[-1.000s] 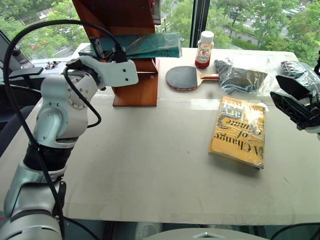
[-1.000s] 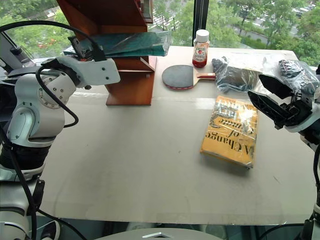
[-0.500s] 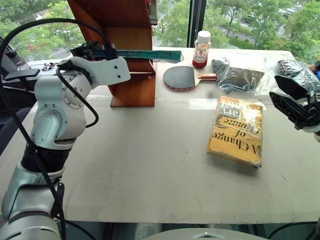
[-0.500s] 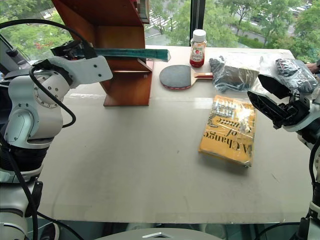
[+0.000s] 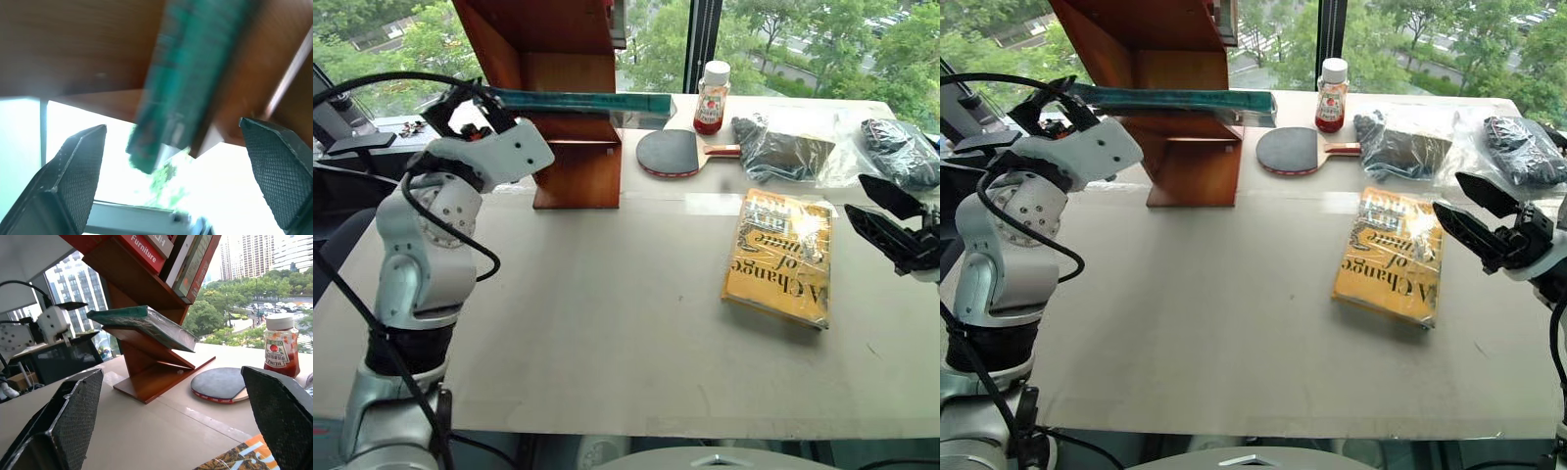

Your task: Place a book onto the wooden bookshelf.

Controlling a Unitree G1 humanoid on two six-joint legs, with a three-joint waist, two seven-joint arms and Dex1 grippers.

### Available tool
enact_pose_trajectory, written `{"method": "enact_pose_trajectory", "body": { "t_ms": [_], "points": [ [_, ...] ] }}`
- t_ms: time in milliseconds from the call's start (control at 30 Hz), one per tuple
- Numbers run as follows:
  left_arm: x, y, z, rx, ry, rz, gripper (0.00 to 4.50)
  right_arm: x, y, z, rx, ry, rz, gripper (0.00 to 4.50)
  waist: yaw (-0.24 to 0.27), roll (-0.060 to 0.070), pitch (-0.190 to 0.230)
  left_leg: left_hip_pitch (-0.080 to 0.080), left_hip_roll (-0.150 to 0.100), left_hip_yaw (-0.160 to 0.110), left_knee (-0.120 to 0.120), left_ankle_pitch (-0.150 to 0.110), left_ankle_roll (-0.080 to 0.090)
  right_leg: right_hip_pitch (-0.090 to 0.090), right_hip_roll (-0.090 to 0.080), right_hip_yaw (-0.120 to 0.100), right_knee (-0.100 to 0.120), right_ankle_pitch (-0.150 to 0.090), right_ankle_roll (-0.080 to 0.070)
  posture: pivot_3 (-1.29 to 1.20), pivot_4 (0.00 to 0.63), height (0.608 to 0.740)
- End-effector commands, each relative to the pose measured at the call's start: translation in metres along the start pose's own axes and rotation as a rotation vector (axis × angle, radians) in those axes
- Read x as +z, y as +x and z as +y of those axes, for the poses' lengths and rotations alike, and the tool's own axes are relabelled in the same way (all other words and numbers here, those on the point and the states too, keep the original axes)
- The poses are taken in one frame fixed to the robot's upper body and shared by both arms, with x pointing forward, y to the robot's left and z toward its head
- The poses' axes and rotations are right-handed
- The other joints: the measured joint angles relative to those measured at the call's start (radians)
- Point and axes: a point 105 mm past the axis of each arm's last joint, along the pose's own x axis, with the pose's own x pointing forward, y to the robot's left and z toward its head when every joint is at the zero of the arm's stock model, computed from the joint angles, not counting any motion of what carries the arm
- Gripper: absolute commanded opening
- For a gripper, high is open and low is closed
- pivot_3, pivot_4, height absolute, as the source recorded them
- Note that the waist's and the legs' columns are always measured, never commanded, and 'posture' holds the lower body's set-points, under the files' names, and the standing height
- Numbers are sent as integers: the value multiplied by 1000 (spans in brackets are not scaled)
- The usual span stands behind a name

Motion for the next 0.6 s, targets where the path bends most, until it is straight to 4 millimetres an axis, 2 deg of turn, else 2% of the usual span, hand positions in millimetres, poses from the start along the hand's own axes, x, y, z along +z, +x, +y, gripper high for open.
{"method": "enact_pose_trajectory", "body": {
  "t_ms": [33,133,200,267,433,600],
  "points": [
    [25,-28,-52,-272,-424,-179,4445,-11,-21,9,-29,-94,109,4500,3,0,-1,0,0,0,0,0,0,0,0,0,0,0,0,0,150,740],
    [20,-64,-102,-530,-629,-137,4445,-41,-47,8,-114,-124,244,4500,-5,0,-2,2,0,2,-1,-1,0,0,-1,0,0,0,0,0,150,740],
    [6,-86,-129,-605,-748,-44,4445,-67,-66,12,-155,-145,338,4500,-9,0,-2,2,1,1,-1,-1,1,0,1,0,1,0,0,0,150,740],
    [-9,-107,-153,-666,-767,65,4445,-88,-84,16,-210,-158,406,4500,-8,1,-2,4,1,1,-1,0,1,0,2,0,1,-1,-1,0,150,740],
    [-18,-141,-180,-735,-813,127,4445,-121,-113,24,-247,-152,513,4500,-8,1,-3,7,2,4,1,0,1,1,2,3,2,-4,-2,0,150,740],
    [-12,-151,-187,-770,-841,99,4445,-129,-114,22,-253,-166,507,4500,-7,1,-5,7,2,5,1,0,1,1,0,3,1,-5,-2,0,150,740]
  ]
}}
